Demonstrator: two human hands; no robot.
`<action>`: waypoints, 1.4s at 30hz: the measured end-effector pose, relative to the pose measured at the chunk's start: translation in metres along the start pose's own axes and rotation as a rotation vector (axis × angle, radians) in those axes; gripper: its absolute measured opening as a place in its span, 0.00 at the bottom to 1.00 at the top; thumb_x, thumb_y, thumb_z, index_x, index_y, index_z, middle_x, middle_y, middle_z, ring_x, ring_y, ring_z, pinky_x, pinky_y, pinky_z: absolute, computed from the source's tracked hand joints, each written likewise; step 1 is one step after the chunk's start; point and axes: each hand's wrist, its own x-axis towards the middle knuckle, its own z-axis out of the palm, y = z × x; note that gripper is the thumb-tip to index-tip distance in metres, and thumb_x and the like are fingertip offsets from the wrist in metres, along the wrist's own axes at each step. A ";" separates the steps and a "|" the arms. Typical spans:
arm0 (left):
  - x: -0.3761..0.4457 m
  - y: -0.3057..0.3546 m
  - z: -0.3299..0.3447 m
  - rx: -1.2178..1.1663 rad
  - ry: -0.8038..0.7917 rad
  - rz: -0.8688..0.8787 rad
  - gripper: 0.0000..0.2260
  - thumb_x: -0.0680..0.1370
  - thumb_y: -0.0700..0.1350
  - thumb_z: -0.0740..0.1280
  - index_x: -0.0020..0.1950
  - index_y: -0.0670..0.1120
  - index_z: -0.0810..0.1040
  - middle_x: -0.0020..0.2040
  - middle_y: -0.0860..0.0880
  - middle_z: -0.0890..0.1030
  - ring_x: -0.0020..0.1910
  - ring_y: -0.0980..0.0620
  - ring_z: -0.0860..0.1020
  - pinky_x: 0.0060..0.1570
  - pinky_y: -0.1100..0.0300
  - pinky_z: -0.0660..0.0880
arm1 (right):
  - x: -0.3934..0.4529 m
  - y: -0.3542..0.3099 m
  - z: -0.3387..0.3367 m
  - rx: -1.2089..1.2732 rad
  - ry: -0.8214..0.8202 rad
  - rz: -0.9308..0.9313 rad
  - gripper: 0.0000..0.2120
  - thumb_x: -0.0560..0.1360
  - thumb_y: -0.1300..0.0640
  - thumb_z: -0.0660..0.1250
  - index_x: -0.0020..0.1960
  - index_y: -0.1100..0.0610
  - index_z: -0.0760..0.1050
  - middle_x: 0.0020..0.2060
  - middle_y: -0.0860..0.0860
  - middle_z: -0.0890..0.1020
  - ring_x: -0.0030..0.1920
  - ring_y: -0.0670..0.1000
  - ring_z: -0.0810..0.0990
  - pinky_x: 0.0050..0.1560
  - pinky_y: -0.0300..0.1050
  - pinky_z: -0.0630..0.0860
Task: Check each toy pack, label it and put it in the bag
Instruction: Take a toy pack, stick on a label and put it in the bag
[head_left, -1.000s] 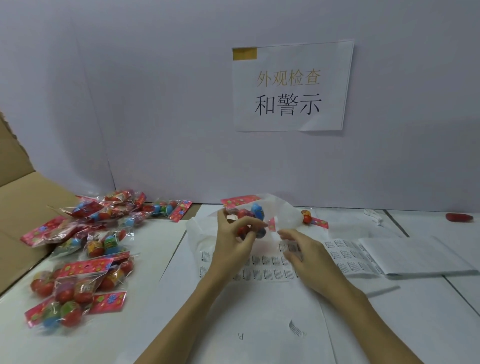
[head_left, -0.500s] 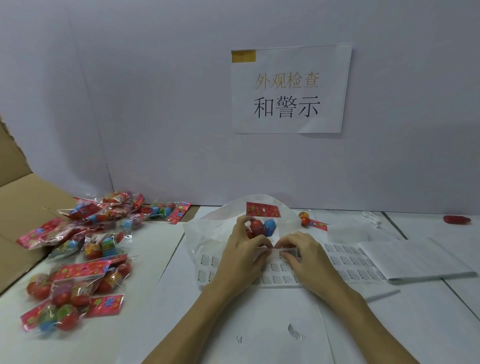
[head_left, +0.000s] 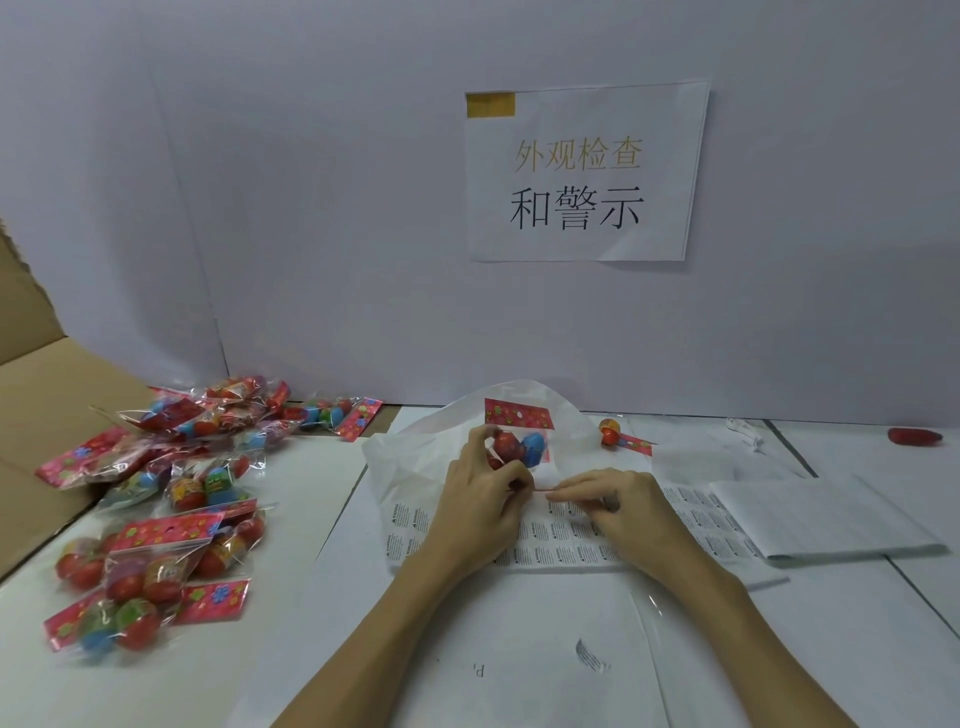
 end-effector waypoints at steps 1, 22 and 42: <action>0.000 0.000 0.000 -0.001 -0.003 -0.003 0.02 0.80 0.45 0.71 0.51 0.49 0.83 0.72 0.44 0.66 0.71 0.45 0.68 0.61 0.49 0.71 | 0.000 0.001 0.000 0.013 0.011 0.009 0.18 0.78 0.70 0.70 0.51 0.48 0.89 0.51 0.42 0.88 0.55 0.42 0.84 0.61 0.46 0.80; -0.001 -0.002 -0.001 -0.016 -0.031 -0.047 0.02 0.79 0.46 0.72 0.51 0.51 0.82 0.72 0.47 0.64 0.65 0.46 0.72 0.62 0.49 0.71 | -0.002 -0.002 0.005 -0.009 -0.011 0.039 0.13 0.79 0.65 0.71 0.50 0.46 0.80 0.47 0.41 0.86 0.52 0.37 0.83 0.60 0.39 0.80; 0.001 0.003 -0.005 -0.047 -0.031 -0.064 0.02 0.78 0.46 0.74 0.50 0.50 0.83 0.73 0.47 0.64 0.63 0.45 0.75 0.64 0.47 0.74 | -0.002 -0.006 0.005 0.125 0.030 0.069 0.07 0.79 0.62 0.73 0.47 0.50 0.81 0.44 0.43 0.86 0.49 0.39 0.84 0.52 0.28 0.76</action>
